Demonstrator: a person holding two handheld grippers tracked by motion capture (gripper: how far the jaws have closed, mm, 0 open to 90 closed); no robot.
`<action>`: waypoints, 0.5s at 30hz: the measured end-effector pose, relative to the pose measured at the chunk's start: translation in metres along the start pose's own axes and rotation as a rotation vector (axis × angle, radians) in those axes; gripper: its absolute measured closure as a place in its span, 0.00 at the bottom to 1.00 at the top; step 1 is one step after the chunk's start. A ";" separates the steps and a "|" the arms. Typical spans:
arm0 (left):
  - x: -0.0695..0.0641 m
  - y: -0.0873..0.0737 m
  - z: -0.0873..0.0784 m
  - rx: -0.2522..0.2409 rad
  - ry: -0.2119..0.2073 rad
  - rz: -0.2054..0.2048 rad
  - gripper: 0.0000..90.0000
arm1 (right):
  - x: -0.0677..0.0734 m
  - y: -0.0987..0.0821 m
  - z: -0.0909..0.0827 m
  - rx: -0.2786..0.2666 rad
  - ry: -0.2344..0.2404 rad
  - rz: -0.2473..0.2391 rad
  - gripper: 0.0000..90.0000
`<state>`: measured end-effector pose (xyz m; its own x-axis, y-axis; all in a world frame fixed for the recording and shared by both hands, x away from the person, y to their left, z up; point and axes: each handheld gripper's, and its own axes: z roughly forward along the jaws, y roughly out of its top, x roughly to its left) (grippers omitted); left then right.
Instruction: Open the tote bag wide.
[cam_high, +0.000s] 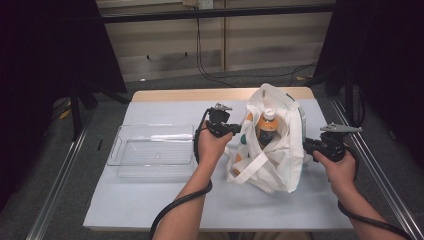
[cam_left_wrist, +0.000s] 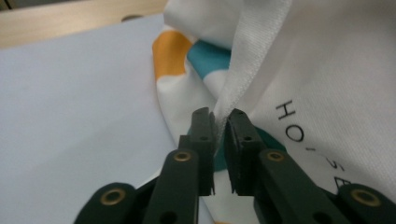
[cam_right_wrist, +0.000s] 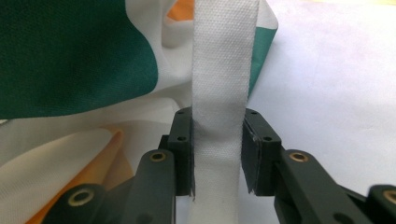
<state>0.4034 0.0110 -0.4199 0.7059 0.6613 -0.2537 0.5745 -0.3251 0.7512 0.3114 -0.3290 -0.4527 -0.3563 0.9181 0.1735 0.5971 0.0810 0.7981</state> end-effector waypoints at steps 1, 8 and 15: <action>0.002 -0.004 0.001 0.008 0.003 -0.012 0.93 | 0.000 -0.001 0.000 -0.001 -0.001 0.000 0.76; 0.013 -0.029 0.008 0.056 0.013 -0.063 0.96 | -0.004 -0.004 0.001 0.012 -0.004 0.009 0.76; 0.012 -0.033 0.010 0.054 0.006 -0.079 0.96 | -0.004 -0.003 0.001 0.012 -0.003 0.010 0.76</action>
<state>0.3973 0.0232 -0.4543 0.6549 0.6904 -0.3073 0.6501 -0.3073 0.6949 0.3120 -0.3323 -0.4564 -0.3483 0.9199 0.1801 0.6090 0.0759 0.7895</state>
